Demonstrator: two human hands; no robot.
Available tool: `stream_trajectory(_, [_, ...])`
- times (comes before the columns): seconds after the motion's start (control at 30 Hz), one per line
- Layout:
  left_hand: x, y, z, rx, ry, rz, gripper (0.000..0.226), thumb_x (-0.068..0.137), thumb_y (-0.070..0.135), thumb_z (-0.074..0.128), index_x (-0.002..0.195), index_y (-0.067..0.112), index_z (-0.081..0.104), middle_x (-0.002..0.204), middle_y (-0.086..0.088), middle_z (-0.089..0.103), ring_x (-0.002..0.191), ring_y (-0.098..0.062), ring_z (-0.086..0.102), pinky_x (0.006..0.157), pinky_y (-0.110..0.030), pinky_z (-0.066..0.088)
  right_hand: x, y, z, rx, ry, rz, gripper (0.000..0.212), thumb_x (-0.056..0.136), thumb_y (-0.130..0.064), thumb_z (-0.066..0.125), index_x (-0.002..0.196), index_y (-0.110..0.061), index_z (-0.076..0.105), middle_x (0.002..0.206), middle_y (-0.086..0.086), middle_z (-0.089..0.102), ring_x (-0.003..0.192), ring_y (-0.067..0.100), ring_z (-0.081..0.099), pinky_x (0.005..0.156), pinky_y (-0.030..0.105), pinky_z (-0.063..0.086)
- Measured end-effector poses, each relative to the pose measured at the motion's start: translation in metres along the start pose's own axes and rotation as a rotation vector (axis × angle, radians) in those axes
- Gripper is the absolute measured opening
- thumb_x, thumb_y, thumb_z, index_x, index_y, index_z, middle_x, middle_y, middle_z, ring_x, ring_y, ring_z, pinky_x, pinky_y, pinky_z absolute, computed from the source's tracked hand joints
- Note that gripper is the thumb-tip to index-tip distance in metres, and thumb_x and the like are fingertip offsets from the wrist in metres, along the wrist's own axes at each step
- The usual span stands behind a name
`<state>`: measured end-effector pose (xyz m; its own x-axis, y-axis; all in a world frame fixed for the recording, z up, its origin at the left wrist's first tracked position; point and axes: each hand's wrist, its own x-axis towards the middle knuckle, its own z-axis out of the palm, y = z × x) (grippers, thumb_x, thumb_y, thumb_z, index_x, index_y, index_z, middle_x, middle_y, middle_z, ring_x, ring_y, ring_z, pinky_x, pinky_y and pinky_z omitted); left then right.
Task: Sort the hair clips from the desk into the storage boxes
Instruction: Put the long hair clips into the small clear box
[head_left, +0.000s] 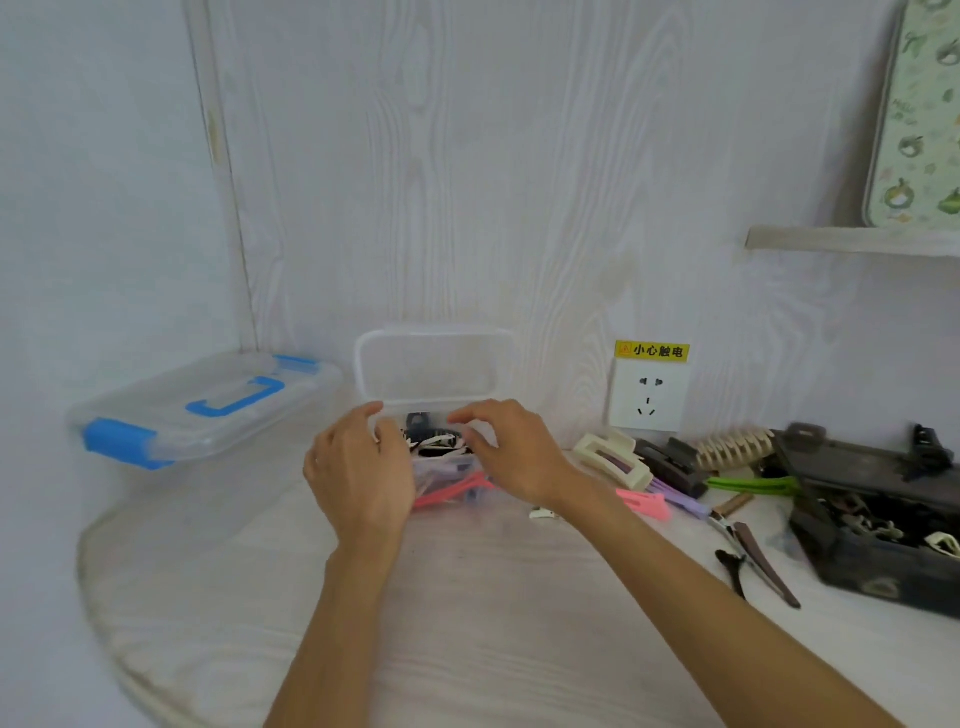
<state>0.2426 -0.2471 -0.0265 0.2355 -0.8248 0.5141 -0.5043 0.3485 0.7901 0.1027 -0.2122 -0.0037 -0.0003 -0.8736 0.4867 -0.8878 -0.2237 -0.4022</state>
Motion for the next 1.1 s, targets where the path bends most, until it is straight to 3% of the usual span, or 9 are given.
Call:
stream_trajectory(0.1, [-0.003,0.004,-0.001,0.008,0.114,0.072,0.033,0.086,0.014,0.05,0.118,0.015,0.058,0.111,-0.011,0.064,0.112,-0.03,0.049,0.098,-0.038,0.032,-0.014,0.012,-0.025,0.074,0.042,0.027,0.026,0.097,-0.018,0.045,0.116,-0.023,0.062,0.12,-0.006,0.063,0.114,0.011,0.05,0.102,0.026,0.034])
stream_trajectory(0.2, [-0.02,0.02,0.005,-0.056,0.105,0.383,0.028,0.082,0.015,0.05,0.108,0.018,0.06,0.105,0.0,0.064,0.1,-0.017,0.048,0.087,-0.029,0.033,-0.045,0.036,-0.06,0.122,0.057,0.076,0.022,0.094,-0.014,0.05,0.102,-0.023,0.068,0.106,-0.008,0.069,0.101,0.007,0.057,0.091,0.015,0.038])
stream_trajectory(0.33, [-0.053,0.035,0.024,-0.037,-0.355,0.829,0.027,0.08,0.015,0.055,0.105,0.021,0.063,0.102,0.006,0.066,0.095,-0.01,0.055,0.083,-0.026,0.044,-0.091,0.081,-0.083,0.067,0.075,0.236,0.026,0.089,-0.008,0.056,0.089,-0.031,0.068,0.09,-0.006,0.071,0.087,0.012,0.066,0.086,0.036,0.051])
stream_trajectory(0.43, [-0.069,0.029,0.042,0.209,-0.6,0.984,0.044,0.086,0.022,0.05,0.131,0.018,0.051,0.132,0.0,0.056,0.122,-0.015,0.048,0.1,-0.032,0.043,-0.102,0.095,-0.075,-0.023,-0.08,0.246,0.029,0.089,-0.021,0.059,0.118,-0.024,0.061,0.116,-0.003,0.063,0.111,0.014,0.057,0.098,0.028,0.042])
stream_trajectory(0.57, [-0.072,0.023,0.042,0.333,-0.805,0.845,0.055,0.097,0.034,0.037,0.148,0.018,0.02,0.149,0.0,0.036,0.135,-0.014,0.033,0.109,-0.025,0.026,-0.098,0.088,-0.059,-0.326,-0.278,0.226,0.055,0.092,-0.043,0.047,0.142,-0.026,0.033,0.142,-0.005,0.033,0.132,0.017,0.027,0.109,0.034,0.024])
stream_trajectory(0.67, [-0.068,0.021,0.041,0.309,-0.812,0.775,0.058,0.097,0.035,0.04,0.149,0.023,0.018,0.147,0.003,0.037,0.135,-0.013,0.031,0.109,-0.024,0.024,-0.101,0.081,-0.052,-0.384,-0.249,0.165,0.045,0.091,-0.043,0.046,0.134,-0.031,0.039,0.134,-0.007,0.039,0.124,0.014,0.031,0.101,0.034,0.025])
stream_trajectory(0.83, [-0.059,0.016,0.036,0.288,-0.806,0.745,0.047,0.095,0.038,0.045,0.14,0.028,0.039,0.143,0.011,0.041,0.133,-0.007,0.032,0.109,-0.021,0.022,-0.1,0.077,-0.048,0.011,-0.194,0.146,0.014,0.084,-0.027,0.062,0.097,-0.03,0.06,0.093,-0.008,0.063,0.083,0.011,0.056,0.077,0.033,0.05])
stream_trajectory(1.0, [-0.055,0.016,0.029,0.322,-0.798,0.734,0.037,0.089,0.05,0.049,0.123,0.037,0.056,0.115,0.014,0.058,0.109,-0.008,0.046,0.088,-0.028,0.043,-0.098,0.08,-0.059,0.13,-0.265,0.158,0.016,0.083,-0.019,0.066,0.098,-0.025,0.068,0.092,-0.007,0.069,0.082,0.007,0.061,0.072,0.017,0.048])
stream_trajectory(1.1, [-0.052,0.017,0.024,0.304,-0.814,0.73,0.032,0.085,0.055,0.053,0.111,0.039,0.063,0.101,0.015,0.06,0.098,-0.007,0.051,0.078,-0.027,0.045,-0.098,0.081,-0.062,0.11,-0.262,0.144,0.015,0.083,-0.024,0.066,0.097,-0.029,0.072,0.09,-0.012,0.071,0.081,0.002,0.06,0.072,0.015,0.046])
